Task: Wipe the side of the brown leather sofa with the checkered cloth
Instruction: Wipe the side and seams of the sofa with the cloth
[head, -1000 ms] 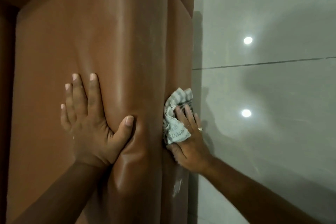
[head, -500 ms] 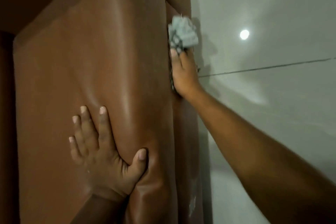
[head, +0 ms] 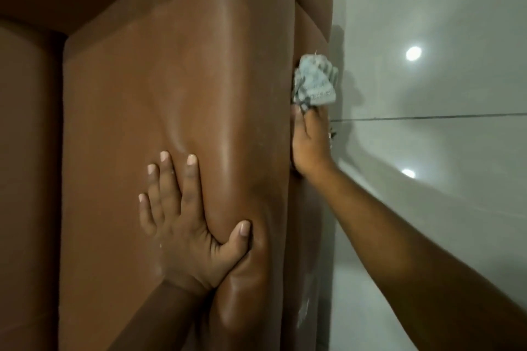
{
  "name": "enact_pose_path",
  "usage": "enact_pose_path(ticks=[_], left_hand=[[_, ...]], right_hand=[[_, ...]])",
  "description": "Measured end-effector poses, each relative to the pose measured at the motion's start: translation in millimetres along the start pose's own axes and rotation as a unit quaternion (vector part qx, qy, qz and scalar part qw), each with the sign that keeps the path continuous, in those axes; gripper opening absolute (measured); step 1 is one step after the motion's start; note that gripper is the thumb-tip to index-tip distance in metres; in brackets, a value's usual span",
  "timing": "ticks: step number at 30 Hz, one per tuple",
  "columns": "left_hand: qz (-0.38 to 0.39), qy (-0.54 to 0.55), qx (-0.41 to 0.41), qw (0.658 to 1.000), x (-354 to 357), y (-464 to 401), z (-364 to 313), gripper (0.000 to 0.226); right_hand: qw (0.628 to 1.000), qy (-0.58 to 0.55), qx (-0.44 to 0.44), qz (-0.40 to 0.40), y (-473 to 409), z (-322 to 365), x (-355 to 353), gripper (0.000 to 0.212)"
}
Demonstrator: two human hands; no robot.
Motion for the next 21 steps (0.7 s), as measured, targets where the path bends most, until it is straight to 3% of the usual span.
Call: enact_pose_path(ticks=[5, 10, 18, 21], left_hand=[[-0.021, 0.002, 0.014, 1.000, 4.2, -7.4, 1.6, 0.105], [-0.016, 0.000, -0.002, 1.000, 3.3, -6.1, 6.0, 0.106], [0.033, 0.041, -0.022, 0.998, -17.4, 25.0, -7.6, 0.099], [0.061, 0.031, -0.033, 0.997, -20.1, 85.5, 0.7, 0.101]], right_hand=[[0.998, -0.042, 0.000, -0.051, -65.3, 13.1, -12.0, 0.083], [0.996, -0.072, 0.055, 0.007, -40.6, -22.4, 7.9, 0.096], [0.988, -0.049, 0.133, 0.053, 239.9, -72.1, 26.8, 0.074], [0.980, -0.035, 0.161, 0.112, 331.7, -99.1, 34.0, 0.099]])
Point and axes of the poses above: each hand's wrist, its own y-axis away from the middle knuckle, its own x-axis out of the palm, z = x × y, the point moved 6 cm from there along -y, towards the middle knuckle, and after that the axes turned 13 degrees about y, right-handed, at the moved point
